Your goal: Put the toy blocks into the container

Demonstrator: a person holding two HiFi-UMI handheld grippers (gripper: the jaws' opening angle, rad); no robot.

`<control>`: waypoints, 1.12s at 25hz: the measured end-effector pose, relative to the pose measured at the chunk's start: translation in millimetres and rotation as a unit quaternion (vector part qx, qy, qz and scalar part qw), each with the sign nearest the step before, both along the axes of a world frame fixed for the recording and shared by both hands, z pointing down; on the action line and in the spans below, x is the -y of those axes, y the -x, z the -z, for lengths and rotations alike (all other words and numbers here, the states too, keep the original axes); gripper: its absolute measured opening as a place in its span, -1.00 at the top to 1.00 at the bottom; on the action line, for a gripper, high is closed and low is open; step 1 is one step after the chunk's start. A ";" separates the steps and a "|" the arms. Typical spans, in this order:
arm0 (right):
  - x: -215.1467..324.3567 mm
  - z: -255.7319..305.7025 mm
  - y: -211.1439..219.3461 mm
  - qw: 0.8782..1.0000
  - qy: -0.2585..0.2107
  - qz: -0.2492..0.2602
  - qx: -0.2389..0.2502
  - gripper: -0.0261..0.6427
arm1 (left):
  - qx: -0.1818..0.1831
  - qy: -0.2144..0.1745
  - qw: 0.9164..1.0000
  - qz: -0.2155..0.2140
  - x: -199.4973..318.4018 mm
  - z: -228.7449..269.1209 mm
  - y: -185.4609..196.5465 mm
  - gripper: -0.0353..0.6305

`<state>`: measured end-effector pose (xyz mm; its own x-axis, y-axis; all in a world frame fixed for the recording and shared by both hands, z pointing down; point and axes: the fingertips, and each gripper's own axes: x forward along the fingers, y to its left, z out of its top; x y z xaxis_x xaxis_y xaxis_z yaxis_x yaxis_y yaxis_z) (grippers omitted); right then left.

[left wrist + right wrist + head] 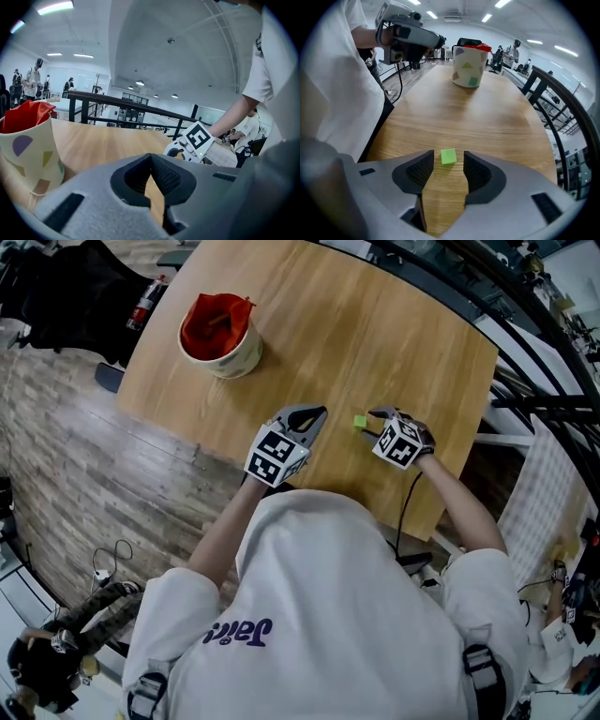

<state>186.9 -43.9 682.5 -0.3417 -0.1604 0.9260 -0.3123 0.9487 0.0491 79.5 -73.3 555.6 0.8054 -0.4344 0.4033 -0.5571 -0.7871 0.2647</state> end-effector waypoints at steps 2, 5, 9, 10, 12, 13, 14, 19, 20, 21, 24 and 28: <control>1.7 -10.5 3.2 1.000 0.007 0.017 -0.007 0.35 | 0.006 -0.001 1.000 0.002 -7.2 -0.1 0.3 0.87; 3.1 -25.7 8.3 0.999 0.017 0.043 -0.024 0.35 | 0.011 0.001 1.000 0.011 -17.1 -0.9 3.4 0.87; 4.2 -43.9 10.8 0.996 0.024 0.069 -0.050 0.35 | 0.017 0.003 0.999 0.031 -28.6 -3.2 9.8 0.87; 4.0 -47.6 10.5 0.995 0.024 0.073 -0.056 0.35 | 0.018 0.003 0.999 0.036 -31.5 -4.5 11.3 0.87; 2.3 -51.7 8.6 0.994 0.022 0.081 -0.063 0.48 | 0.020 0.005 0.999 0.045 -38.7 -6.6 13.0 0.87; 1.1 -51.7 7.7 0.994 0.022 0.086 -0.064 0.51 | 0.021 0.005 0.999 0.048 -42.8 -6.8 13.0 0.87; 0.0 -50.1 7.3 0.994 0.022 0.091 -0.062 0.51 | 0.024 0.004 0.998 0.052 -47.1 -6.5 13.0 0.87; -1.4 -18.8 20.6 0.991 0.020 0.125 -0.041 0.51 | 0.045 -0.007 0.998 0.053 -64.9 -0.4 22.8 0.87; 0.7 -8.9 25.8 0.991 0.017 0.129 -0.036 0.51 | 0.042 -0.013 0.997 0.055 -65.6 3.1 26.7 0.87; 2.9 1.4 31.6 0.991 0.014 0.133 -0.031 0.51 | 0.038 -0.018 0.997 0.060 -65.8 6.7 31.1 0.87; 8.1 34.1 51.7 0.989 0.007 0.144 -0.022 0.51 | 0.025 -0.029 0.997 0.069 -64.3 15.5 47.9 0.87; 32.0 81.5 92.3 0.984 -0.007 0.174 -0.024 0.51 | 0.012 -0.034 0.997 0.072 -38.7 25.6 82.8 0.87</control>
<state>94.6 -75.8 601.0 -0.3338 -0.0537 0.9411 0.0351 0.9970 0.0693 -3.3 -34.6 530.1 0.7227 -0.5722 0.3875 -0.6716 -0.7138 0.1985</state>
